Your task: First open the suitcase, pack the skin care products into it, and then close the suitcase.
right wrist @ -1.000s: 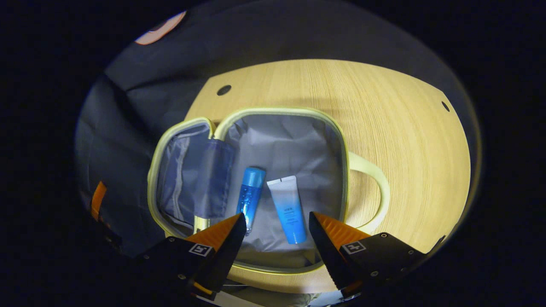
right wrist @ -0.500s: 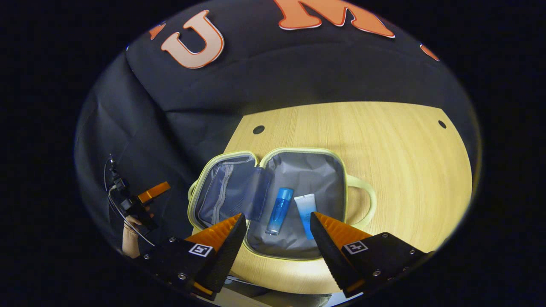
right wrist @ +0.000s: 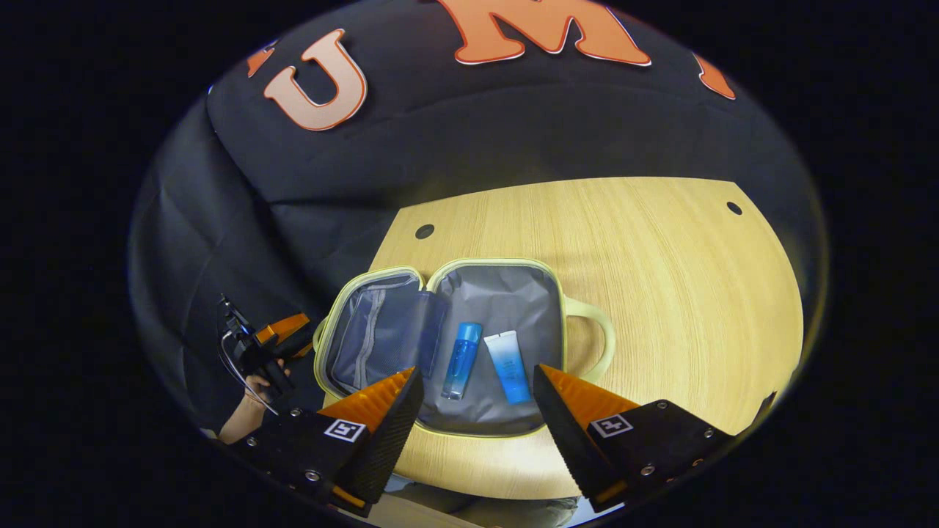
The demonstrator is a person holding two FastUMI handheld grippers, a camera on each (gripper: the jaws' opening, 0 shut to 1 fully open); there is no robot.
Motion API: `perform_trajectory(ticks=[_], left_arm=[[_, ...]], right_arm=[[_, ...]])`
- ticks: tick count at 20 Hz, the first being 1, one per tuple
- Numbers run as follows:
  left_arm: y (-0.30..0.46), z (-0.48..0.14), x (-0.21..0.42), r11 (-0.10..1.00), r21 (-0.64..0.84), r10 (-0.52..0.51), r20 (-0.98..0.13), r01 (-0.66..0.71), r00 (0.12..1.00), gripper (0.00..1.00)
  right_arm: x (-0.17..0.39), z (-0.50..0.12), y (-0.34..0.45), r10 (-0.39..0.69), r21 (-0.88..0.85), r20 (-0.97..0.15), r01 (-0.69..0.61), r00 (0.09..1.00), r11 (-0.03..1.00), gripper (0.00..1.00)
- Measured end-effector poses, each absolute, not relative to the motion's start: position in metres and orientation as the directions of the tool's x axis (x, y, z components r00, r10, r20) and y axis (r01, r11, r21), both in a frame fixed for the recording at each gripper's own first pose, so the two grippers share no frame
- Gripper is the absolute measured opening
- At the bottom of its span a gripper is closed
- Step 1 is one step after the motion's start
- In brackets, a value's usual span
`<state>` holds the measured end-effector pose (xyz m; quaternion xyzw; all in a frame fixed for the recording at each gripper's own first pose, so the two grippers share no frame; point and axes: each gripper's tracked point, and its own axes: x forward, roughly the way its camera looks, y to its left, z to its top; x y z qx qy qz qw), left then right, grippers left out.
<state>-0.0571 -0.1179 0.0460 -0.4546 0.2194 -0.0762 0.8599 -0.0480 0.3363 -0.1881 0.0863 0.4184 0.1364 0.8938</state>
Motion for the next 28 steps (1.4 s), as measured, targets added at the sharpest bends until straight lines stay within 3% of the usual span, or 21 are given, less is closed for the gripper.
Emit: perform_trajectory(ticks=[4,6,7,9,10,11,19,28], left_arm=[[-0.122,0.021,-0.055,0.556,-0.825,-0.347,-0.337,-0.097,0.875,0.98],[-0.127,0.016,-0.055,0.545,-0.832,-0.358,-0.342,-0.103,0.869,0.68],[-0.127,0.020,-0.054,0.533,-0.840,-0.360,-0.334,-0.101,0.871,0.68],[-0.127,0.009,-0.048,0.545,-0.826,-0.321,-0.364,-0.144,0.874,0.39],[-0.123,0.009,-0.048,0.544,-0.823,-0.308,-0.378,-0.164,0.873,0.14],[-0.125,0.012,-0.048,0.554,-0.815,-0.299,-0.385,-0.170,0.873,0.09],[-0.138,0.068,-0.063,0.799,-0.580,-0.189,-0.490,-0.157,0.851,0.10],[-0.219,0.215,-0.087,0.941,-0.329,-0.077,-0.432,-0.077,0.899,0.10]], right_arm=[[-0.048,-0.188,0.324,0.296,0.267,-0.725,-0.143,0.622,0.953,0.96],[-0.045,-0.187,0.319,0.288,0.265,-0.719,-0.134,0.632,0.955,0.96],[-0.043,-0.187,0.317,0.284,0.262,-0.714,-0.132,0.640,0.956,0.96],[-0.040,-0.185,0.315,0.283,0.266,-0.705,-0.128,0.650,0.956,0.96],[-0.040,-0.183,0.313,0.283,0.269,-0.703,-0.124,0.653,0.955,0.96],[-0.037,-0.181,0.311,0.279,0.270,-0.696,-0.119,0.662,0.955,0.96],[0.001,-0.144,0.253,0.157,0.227,-0.560,-0.032,0.814,0.973,0.95],[0.021,-0.100,0.164,0.068,0.140,-0.431,-0.007,0.900,0.990,0.95]])
